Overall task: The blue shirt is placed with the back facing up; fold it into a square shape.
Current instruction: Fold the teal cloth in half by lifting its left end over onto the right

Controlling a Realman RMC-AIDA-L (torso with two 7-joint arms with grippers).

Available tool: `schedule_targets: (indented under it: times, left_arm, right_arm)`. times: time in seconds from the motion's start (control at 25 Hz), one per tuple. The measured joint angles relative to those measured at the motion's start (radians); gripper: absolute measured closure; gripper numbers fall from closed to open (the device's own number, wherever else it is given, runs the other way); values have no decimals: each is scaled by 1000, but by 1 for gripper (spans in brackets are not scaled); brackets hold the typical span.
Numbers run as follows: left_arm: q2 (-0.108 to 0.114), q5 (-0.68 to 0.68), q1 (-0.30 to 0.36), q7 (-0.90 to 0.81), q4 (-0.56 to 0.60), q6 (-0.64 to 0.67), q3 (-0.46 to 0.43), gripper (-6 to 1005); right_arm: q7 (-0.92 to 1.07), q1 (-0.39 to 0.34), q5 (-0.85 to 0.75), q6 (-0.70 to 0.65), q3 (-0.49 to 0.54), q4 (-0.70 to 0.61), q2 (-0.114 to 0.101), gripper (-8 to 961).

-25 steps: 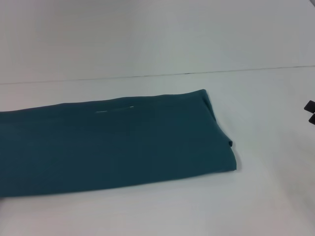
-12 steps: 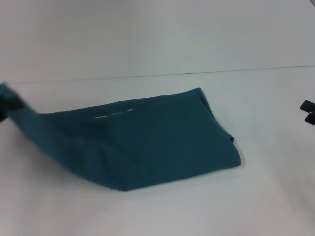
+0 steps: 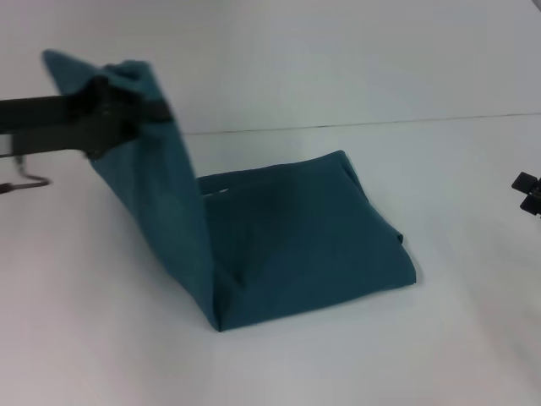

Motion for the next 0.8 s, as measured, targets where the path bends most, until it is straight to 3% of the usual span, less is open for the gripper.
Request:
schedule_targets:
  times: [0.12,0.28,0.4,0.68,0.8]
  left_arm:
    - [-26,-2,-39,13,-30,-41,52,967]
    - [-90,-9,-71,39,-65,-139,152,965]
    - [-142,-14,-107,79,-149,-291,283,964]
    - [-149,-75,-189,212,-386,-459,347,960]
    - [-152,-106,-196,252,-408,-472,357,959]
  right_arm:
    - [0,0,-1,2,0,0,0,313]
    - [-1,-1,-1,6,0,0,0,314]
    - [-2,0,-1,6,-1,1,1,314]
    - [-4,1,-2,9,-1,10,0,315]
    - [-4,0,-2,9,-2,11,0,316]
